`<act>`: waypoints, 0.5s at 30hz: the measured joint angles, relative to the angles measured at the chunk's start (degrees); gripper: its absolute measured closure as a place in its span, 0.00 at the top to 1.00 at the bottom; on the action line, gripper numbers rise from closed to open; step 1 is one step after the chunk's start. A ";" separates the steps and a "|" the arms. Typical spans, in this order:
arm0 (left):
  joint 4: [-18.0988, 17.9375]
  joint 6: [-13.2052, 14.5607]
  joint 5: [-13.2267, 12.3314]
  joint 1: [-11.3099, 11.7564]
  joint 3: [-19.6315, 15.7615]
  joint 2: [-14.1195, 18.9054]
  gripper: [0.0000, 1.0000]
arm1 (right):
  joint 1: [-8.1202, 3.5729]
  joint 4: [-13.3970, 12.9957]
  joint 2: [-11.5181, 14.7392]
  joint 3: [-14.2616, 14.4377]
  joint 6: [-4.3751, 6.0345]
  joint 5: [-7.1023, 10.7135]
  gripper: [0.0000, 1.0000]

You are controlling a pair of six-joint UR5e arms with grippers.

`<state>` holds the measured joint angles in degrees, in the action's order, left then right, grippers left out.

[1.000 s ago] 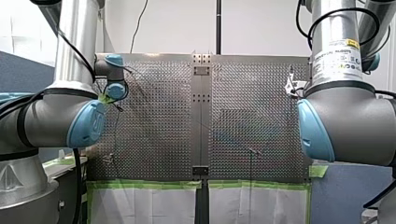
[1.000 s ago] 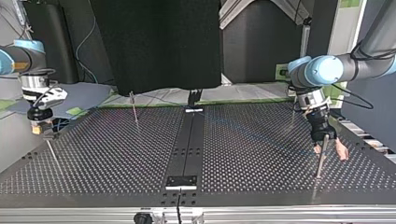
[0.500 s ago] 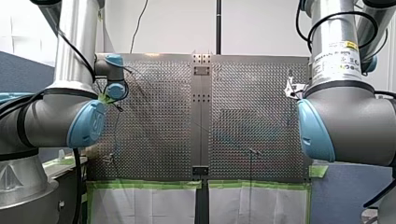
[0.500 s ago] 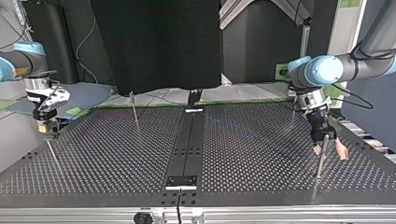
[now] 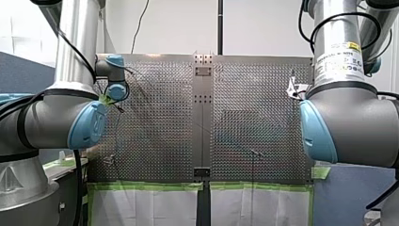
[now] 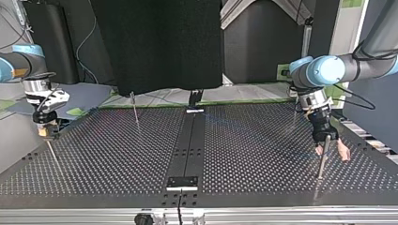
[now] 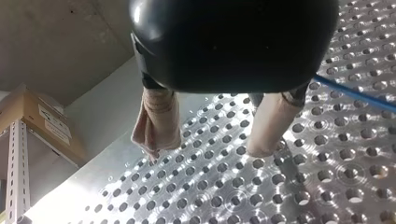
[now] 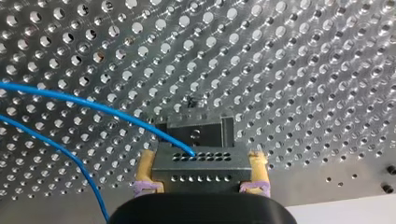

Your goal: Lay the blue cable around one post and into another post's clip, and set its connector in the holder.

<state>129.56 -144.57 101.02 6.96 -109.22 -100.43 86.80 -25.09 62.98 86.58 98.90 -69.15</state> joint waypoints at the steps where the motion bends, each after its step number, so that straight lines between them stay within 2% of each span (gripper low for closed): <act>1: 0.00 0.00 -0.01 0.01 0.00 -0.01 1.00 | -0.03 0.05 -0.13 -0.07 0.01 0.02 0.00; 8: 0.03 0.02 0.00 -0.02 0.00 0.01 1.00 | -0.15 0.41 -0.97 -0.57 -0.23 0.15 0.00; 15: 0.02 0.08 0.00 -0.04 0.00 -0.01 1.00 | -0.19 -0.40 -1.16 -0.89 -0.02 1.60 0.00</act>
<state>129.58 -144.49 101.01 6.92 -109.23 -100.44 86.61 -25.50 61.82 85.69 98.88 -67.55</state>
